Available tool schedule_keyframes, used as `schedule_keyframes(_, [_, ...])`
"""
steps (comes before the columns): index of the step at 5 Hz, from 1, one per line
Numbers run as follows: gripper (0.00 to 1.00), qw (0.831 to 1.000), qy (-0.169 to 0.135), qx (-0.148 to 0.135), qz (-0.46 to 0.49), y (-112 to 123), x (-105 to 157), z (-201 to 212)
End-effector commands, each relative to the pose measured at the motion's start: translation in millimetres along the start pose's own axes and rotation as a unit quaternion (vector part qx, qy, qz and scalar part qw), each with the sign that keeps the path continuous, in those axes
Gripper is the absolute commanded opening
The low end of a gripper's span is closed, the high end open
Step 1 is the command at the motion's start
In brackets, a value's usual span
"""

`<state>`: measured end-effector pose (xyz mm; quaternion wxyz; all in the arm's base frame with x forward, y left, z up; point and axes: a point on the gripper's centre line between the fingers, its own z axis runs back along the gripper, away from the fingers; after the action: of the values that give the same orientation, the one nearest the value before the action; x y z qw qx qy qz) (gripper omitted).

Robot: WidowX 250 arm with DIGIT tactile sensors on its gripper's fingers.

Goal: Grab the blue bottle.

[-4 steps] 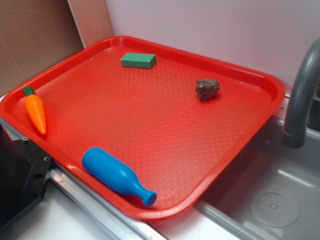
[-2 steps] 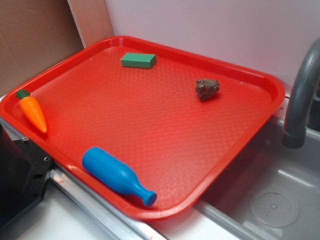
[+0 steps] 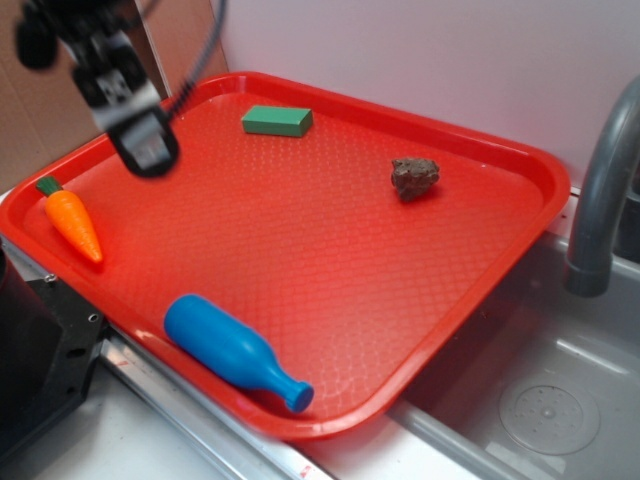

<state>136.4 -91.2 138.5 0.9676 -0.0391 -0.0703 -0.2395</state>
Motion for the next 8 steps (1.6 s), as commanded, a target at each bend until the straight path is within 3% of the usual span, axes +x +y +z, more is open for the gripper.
schedule_keyframes(1, [1.00,0.968,0.004,-0.077,-0.238,-37,-15,-39])
schedule_keyframes(2, [1.00,0.957,0.019,-0.058,-0.282,-25,-31,-51])
schedule_keyframes(3, [1.00,0.954,0.045,-0.057,-0.292,-18,-31,-67])
schedule_keyframes(4, [1.00,0.943,0.052,-0.055,-0.323,-26,-27,-76])
schedule_keyframes(5, [1.00,0.938,0.094,-0.057,-0.330,-27,-26,-95])
schedule_keyframes(7, [1.00,0.934,0.103,-0.053,-0.337,-23,-16,-107])
schedule_keyframes(8, [1.00,0.939,0.085,-0.042,-0.331,-15,-10,-103])
